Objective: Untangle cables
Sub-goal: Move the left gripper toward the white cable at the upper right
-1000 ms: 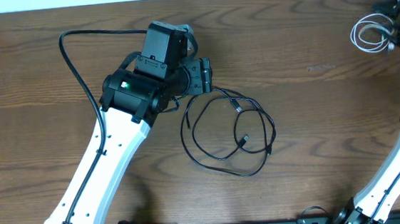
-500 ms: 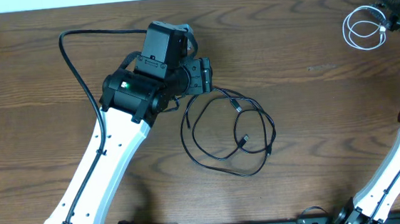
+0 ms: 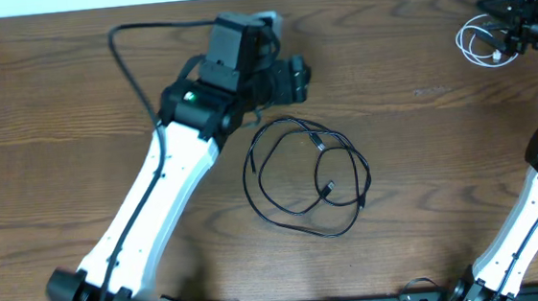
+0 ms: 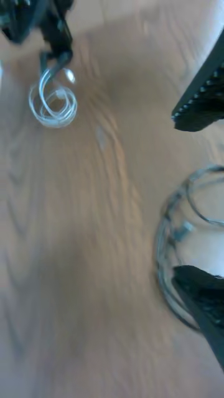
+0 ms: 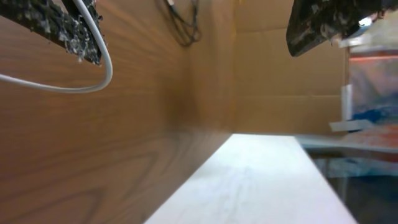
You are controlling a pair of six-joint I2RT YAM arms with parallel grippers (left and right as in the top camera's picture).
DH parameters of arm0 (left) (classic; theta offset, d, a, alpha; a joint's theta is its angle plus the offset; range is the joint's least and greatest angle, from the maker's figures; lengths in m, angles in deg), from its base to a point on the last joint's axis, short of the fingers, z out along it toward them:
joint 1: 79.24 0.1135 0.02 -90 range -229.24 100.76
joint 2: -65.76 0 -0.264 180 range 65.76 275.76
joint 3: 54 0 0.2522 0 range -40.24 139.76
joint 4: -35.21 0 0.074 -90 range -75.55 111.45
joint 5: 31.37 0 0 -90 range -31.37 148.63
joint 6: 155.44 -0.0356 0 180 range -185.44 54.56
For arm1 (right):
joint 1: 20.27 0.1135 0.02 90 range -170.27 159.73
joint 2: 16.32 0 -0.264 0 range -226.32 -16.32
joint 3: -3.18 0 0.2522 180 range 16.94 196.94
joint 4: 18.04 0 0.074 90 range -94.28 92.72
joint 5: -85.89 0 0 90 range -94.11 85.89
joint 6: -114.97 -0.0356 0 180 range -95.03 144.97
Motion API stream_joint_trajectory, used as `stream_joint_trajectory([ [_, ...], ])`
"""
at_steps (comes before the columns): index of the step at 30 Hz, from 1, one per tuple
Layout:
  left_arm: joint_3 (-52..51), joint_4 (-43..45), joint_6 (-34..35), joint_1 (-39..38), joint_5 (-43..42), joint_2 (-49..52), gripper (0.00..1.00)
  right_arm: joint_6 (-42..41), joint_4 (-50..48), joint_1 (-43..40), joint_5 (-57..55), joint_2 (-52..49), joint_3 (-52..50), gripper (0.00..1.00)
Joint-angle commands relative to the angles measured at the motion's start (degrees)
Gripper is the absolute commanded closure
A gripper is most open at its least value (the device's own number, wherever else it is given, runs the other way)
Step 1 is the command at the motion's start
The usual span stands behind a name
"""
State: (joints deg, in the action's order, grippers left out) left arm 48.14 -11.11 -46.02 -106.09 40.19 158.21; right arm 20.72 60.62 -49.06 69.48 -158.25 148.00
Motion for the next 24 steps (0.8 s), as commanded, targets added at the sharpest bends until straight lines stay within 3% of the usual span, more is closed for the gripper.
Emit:
stream_joint_trajectory([
  [1, 1.0, 6.1, -0.2, -0.1, -10.4, 3.0, 0.25, -3.1, 0.7, 0.2, 3.5, 7.3, 0.5, 0.09],
  [11, 1.0, 32.4, 9.6, -0.1, -28.7, 13.9, 0.25, -5.6, -0.1, 4.2, -3.5, 21.2, 0.5, 0.05],
  [16, 1.0, 46.2, 10.5, -0.3, -37.9, 17.7, 0.25, -6.3, 0.8, 5.7, -4.2, 24.4, 0.5, 0.03],
  [24, 1.0, 65.1, 10.2, -2.4, -41.3, 23.3, 0.25, -6.2, 4.2, 7.4, -2.9, 24.5, 0.5, 0.03],
])
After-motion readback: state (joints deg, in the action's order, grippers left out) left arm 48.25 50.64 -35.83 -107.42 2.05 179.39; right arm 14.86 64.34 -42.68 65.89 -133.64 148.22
